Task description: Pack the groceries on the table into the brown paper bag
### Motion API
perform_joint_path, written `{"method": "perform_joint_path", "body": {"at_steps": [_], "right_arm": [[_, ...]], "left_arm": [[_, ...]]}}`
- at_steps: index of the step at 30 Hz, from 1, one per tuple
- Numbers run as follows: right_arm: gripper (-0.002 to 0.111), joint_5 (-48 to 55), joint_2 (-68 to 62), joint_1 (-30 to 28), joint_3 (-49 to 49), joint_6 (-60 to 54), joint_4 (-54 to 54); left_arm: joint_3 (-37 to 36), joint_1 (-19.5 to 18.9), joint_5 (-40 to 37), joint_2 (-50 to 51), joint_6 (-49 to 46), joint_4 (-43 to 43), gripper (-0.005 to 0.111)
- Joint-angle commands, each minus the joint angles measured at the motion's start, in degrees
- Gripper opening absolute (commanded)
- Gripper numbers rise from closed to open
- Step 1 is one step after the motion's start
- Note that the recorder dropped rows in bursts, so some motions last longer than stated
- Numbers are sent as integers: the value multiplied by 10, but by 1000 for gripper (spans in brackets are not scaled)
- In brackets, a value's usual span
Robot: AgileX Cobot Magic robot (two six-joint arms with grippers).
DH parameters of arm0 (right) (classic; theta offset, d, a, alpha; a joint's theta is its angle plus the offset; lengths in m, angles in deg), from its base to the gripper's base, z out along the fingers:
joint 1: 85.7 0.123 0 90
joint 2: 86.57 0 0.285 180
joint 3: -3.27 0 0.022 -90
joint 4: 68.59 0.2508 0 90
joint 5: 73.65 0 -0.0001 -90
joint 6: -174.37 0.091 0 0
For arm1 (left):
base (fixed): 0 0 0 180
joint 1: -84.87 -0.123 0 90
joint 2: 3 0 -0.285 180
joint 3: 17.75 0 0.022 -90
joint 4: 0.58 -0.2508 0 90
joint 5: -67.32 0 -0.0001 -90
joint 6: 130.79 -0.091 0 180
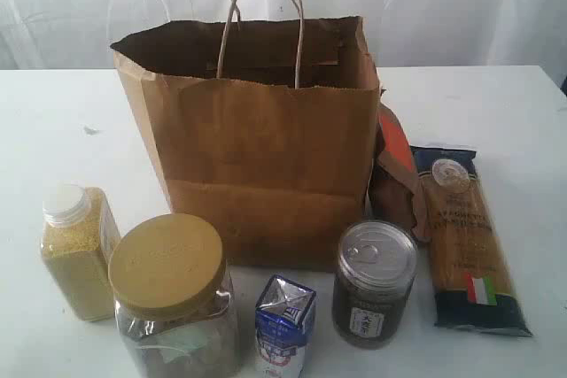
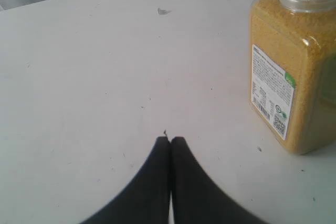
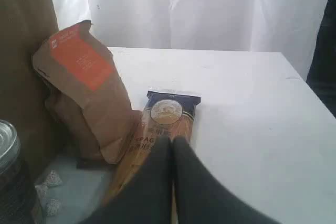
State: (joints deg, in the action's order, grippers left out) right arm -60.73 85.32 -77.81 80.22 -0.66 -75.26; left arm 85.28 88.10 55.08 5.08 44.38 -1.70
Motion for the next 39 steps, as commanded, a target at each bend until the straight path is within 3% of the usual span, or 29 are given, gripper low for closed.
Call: {"method": "perform_joint_path", "body": {"at_steps": [1, 3, 5, 8, 19, 22, 25, 28, 33, 39], "right_arm": [[0, -21, 3, -5, 3, -40, -30], [0, -94, 3, -5, 3, -28, -5], [0, -175, 3, -5, 3, 86, 92], [0, -256, 3, -5, 3, 188, 132], [0, -429, 3, -5, 3, 243, 124], [0, -382, 3, -1, -20, 280, 20], [0, -178, 0, 16, -116, 532, -251], [0, -134, -44, 53, -197, 685, -456], [0, -133, -164, 116, -279, 652, -530], [0, -152, -283, 124, -307, 497, -538]], "left_arm": [[-2, -2, 2, -3, 0, 7, 0], [-2, -2, 2, -3, 0, 7, 0], [-2, -2, 2, -3, 0, 7, 0], [-2, -2, 2, -3, 0, 7, 0], [-2, -2, 2, -3, 0, 7, 0], [-2, -2, 2, -3, 0, 7, 0], [-2, -2, 3, -3, 0, 7, 0], [-2, -2, 3, -3, 0, 7, 0], [-2, -2, 3, -3, 0, 7, 0], [-2, -2, 3, -3, 0, 7, 0]]}}
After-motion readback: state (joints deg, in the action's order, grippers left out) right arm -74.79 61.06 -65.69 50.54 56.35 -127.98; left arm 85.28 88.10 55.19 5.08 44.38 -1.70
